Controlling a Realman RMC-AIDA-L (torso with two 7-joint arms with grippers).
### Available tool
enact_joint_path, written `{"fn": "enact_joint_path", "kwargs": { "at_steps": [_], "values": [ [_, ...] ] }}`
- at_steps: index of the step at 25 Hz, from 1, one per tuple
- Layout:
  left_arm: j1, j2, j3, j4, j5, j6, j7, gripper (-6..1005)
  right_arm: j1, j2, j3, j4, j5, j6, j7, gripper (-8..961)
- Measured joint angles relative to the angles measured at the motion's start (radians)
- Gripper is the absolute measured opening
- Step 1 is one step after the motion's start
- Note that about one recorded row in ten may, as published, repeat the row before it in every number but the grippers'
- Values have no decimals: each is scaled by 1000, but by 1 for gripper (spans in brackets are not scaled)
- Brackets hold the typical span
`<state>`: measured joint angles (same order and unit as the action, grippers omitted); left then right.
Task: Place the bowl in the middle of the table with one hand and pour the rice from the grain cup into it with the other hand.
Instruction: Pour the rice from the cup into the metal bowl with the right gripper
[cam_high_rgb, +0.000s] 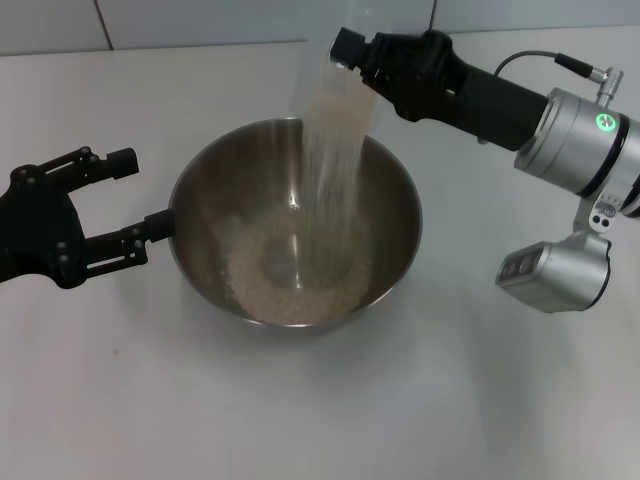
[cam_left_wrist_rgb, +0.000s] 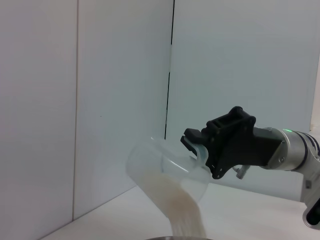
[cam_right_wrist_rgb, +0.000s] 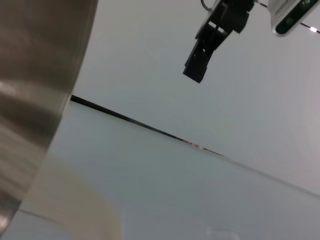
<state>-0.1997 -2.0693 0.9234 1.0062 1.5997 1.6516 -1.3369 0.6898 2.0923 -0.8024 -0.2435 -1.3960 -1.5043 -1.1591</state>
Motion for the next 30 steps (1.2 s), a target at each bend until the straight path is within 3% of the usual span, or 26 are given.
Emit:
{"fn": "enact_joint_path", "kwargs": {
  "at_steps": [30],
  "values": [
    [-6,1,0,-2,0,-1,15,796,8,0,-9,103,11,-4,-11,17]
  ]
}}
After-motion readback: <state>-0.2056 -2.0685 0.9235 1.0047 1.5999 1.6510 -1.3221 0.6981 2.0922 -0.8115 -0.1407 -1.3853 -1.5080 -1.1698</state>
